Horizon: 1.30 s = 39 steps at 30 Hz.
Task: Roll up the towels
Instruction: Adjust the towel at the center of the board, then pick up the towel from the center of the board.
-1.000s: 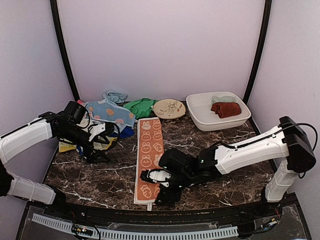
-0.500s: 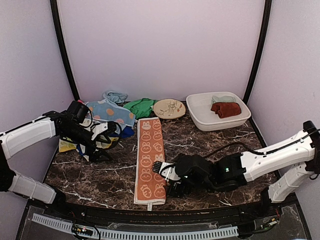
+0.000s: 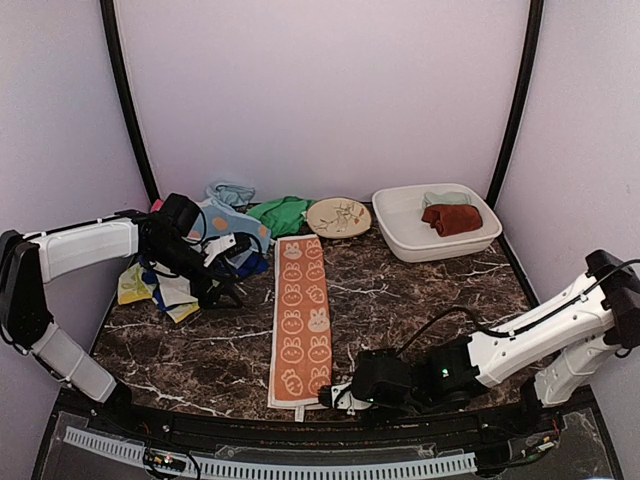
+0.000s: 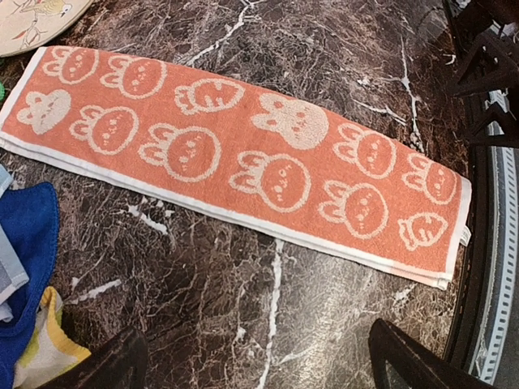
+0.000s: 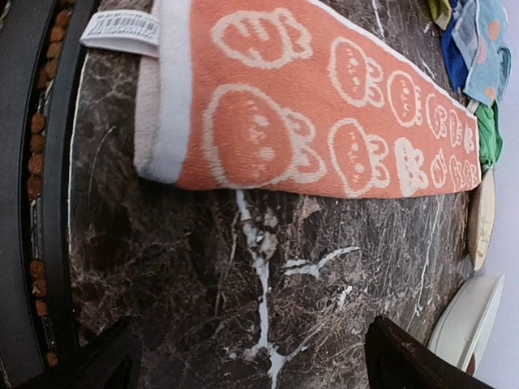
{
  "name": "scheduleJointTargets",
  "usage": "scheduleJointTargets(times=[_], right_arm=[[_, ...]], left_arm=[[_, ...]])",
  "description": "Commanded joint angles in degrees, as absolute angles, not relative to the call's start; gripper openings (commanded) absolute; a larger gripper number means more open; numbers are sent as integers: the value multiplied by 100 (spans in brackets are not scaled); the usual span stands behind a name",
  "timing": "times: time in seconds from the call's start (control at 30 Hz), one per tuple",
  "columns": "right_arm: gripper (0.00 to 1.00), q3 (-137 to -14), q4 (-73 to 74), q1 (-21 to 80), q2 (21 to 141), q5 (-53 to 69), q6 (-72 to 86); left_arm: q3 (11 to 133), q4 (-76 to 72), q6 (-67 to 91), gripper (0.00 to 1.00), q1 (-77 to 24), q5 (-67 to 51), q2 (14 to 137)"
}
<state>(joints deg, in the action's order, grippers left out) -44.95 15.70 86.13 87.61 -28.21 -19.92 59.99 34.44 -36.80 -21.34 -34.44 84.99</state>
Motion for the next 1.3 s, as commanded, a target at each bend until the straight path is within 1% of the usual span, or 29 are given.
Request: scheduleJointTargets(times=[0.0,0.1,0.27,0.33,0.6,0.83,0.9,1.0,1.03,1.07,1.1,1.13,1.27], right_arm=[[92,-4315,1100,8916,8926,-3131,-2542],[83,-4327,738,9015,9366,-3355,-2969],[75,-4493,262,9026,9887,-3291,-3355],[69,-4601,135,9026,10084,-3207,-3518],[52,-4977,168,9026,10588,-2722,-3440],[40,-5095,105,9026,10802,-2503,-3439],[33,-5142,139,9025,10868,-2426,-3437],[21,-5268,228,9011,10934,-2265,-3408],[16,-5322,276,8997,10934,-2182,-3365],[9,-5377,326,8966,10934,-2080,-3290],[3,-5444,377,8919,10931,-1986,-3193],[0,-5513,416,8864,10904,-1882,-3053],[0,-5657,412,8541,10641,-1276,-2386]], left_arm=[[6221,3392,-3576,98,-2195,-3325,8531],[6259,3418,-3550,98,-2190,-3189,8580],[6175,3445,-3585,98,-2191,-3049,8563],[6174,3466,-3599,97,-2196,-2987,8544],[6228,3580,-3744,98,-2193,-2758,8421],[6248,3699,-3784,98,-2197,-2708,8429],[6218,3676,-3804,98,-2196,-2690,8429],[6218,3659,-3811,98,-2195,-2693,8471],[6229,3654,-3807,98,-2193,-2714,8499],[6243,3634,-3801,98,-2191,-2760,8534],[6253,3597,-3785,98,-2195,-2807,8568],[6276,3573,-3773,98,-2204,-2866,8597],[6336,3445,-3712,98,-2292,-3079,8701]])
